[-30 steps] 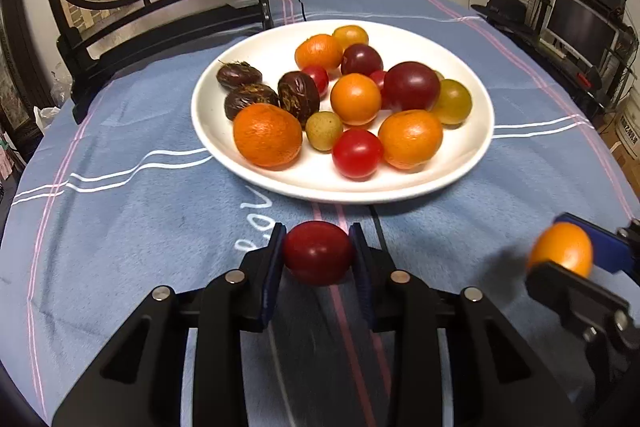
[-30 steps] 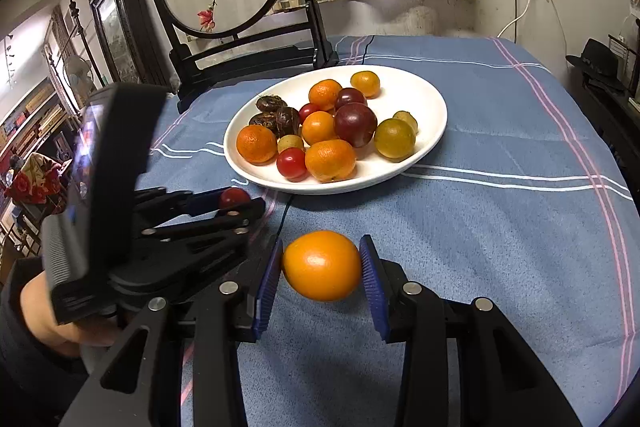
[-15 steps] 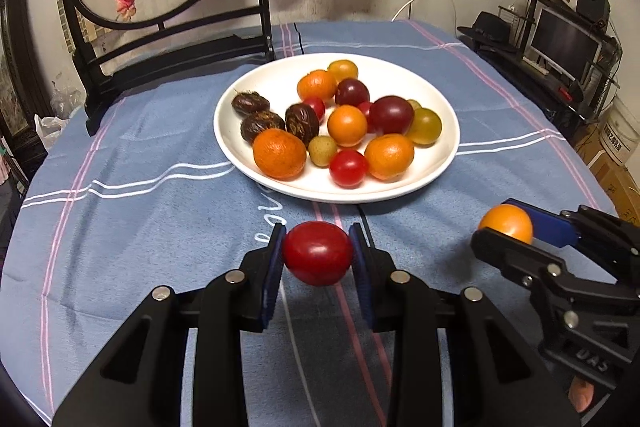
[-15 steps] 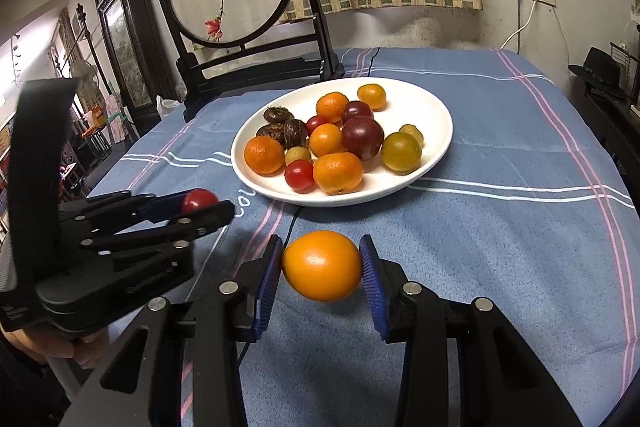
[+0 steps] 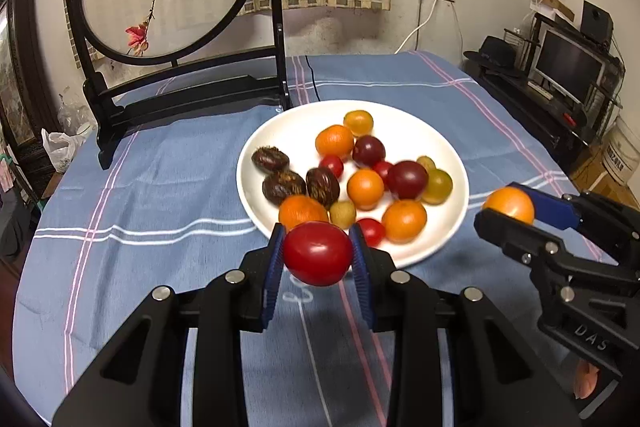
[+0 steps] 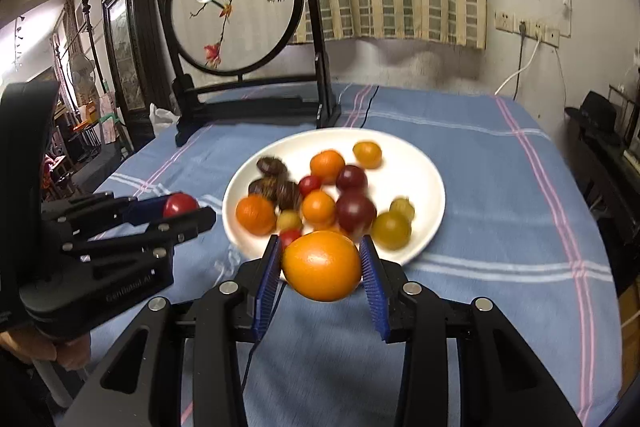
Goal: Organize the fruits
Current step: 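Place a tangerine with the right tool while the left tool places a cherry tomato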
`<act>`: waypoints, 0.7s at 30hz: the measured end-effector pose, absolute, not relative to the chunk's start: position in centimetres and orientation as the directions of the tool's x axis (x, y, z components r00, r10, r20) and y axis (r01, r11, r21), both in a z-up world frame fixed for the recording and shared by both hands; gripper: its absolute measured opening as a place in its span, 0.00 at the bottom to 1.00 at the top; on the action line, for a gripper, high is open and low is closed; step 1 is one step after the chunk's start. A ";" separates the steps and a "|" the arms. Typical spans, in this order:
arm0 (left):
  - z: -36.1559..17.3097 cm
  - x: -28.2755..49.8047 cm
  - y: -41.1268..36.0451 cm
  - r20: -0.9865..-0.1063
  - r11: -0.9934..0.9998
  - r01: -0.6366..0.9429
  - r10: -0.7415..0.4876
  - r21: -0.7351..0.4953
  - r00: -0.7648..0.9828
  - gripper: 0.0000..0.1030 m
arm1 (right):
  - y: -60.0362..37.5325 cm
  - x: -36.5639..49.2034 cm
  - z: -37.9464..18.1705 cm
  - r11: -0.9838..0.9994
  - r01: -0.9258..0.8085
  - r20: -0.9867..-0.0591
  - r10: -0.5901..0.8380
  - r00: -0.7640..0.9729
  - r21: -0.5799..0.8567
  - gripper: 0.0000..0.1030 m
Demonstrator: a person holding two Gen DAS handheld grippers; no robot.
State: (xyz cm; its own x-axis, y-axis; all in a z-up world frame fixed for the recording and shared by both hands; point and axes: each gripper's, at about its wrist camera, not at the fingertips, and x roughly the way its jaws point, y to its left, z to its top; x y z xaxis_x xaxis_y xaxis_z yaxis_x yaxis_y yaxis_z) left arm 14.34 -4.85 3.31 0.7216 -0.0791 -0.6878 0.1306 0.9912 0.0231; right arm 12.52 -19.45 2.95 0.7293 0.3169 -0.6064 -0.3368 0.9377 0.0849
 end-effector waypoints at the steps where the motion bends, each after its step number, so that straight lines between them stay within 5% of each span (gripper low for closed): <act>1: 3.4 14.7 -4.9 -0.686 0.992 0.126 -0.075 0.025 0.724 0.30 | -19.4 13.0 3.1 0.938 -0.335 -0.605 0.317 0.731 0.087 0.39; 21: 1.2 24.7 -4.1 -0.727 0.999 0.025 -0.041 -0.032 0.686 0.30 | -17.5 21.7 1.5 0.949 -0.292 -0.639 0.296 0.710 0.115 0.39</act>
State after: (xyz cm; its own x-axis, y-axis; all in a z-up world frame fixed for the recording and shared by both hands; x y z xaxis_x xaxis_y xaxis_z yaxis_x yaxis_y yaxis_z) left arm 24.73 -4.09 1.16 0.6859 -0.0408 -0.7266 0.0252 0.9992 -0.0323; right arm 21.65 -17.54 1.48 0.7101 0.2961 -0.6388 -0.2922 0.9494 0.1153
